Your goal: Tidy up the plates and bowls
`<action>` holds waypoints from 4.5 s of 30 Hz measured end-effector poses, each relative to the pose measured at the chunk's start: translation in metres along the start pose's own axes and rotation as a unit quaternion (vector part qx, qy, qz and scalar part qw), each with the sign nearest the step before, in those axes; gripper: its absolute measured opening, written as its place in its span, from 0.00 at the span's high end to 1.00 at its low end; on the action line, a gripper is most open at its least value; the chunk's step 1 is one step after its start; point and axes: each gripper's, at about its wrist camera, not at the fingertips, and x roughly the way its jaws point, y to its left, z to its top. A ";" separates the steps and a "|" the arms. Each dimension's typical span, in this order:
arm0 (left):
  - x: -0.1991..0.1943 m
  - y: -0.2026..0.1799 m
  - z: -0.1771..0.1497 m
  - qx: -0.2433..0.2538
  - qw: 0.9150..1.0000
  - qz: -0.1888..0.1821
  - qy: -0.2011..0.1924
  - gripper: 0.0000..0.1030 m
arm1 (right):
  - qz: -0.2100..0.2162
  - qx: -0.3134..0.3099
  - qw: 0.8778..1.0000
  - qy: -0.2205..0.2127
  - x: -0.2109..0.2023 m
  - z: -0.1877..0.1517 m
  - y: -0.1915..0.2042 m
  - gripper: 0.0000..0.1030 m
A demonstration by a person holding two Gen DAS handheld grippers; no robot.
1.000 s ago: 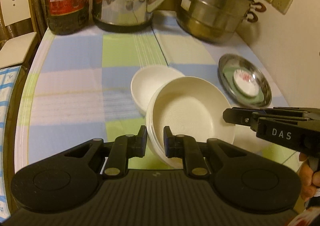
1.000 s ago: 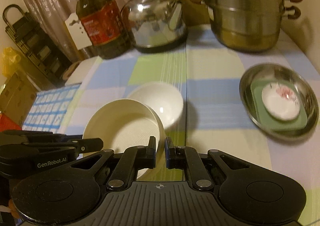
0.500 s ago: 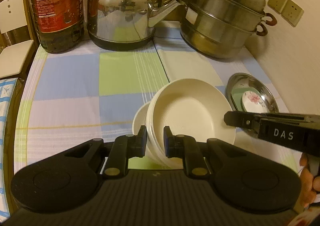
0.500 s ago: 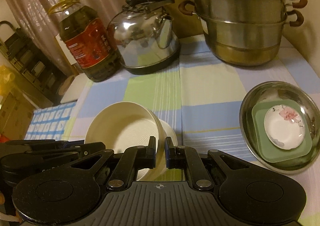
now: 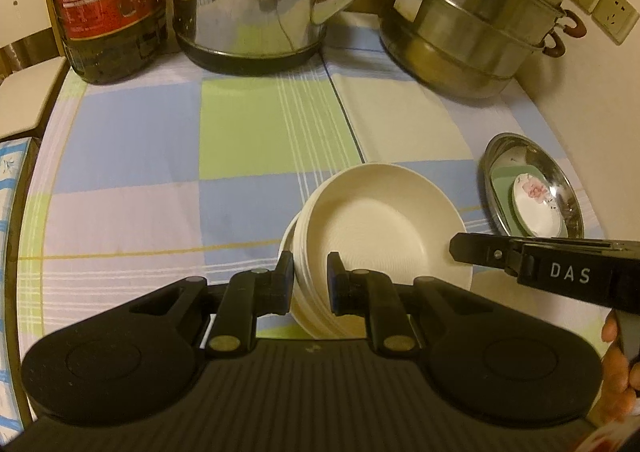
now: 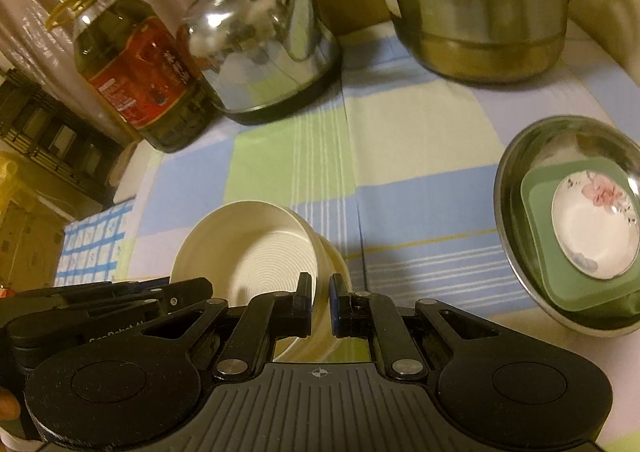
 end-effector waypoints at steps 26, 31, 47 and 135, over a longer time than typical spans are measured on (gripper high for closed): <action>0.017 0.000 -0.001 -0.008 1.000 0.003 0.022 0.85 | -0.006 0.005 1.000 0.021 0.016 0.002 -0.004 0.91; 0.016 -0.002 -0.003 -0.008 1.000 0.007 0.017 0.80 | -0.009 -0.006 1.000 0.020 0.015 0.001 -0.002 0.91; -0.043 -0.013 -0.012 -0.009 0.999 0.016 -0.050 0.73 | 0.015 -0.007 0.999 -0.043 -0.030 -0.012 -0.004 0.45; -0.100 -0.171 -0.233 0.009 0.999 0.020 0.029 0.73 | -0.024 -0.078 0.996 0.021 -0.187 -0.210 -0.123 0.45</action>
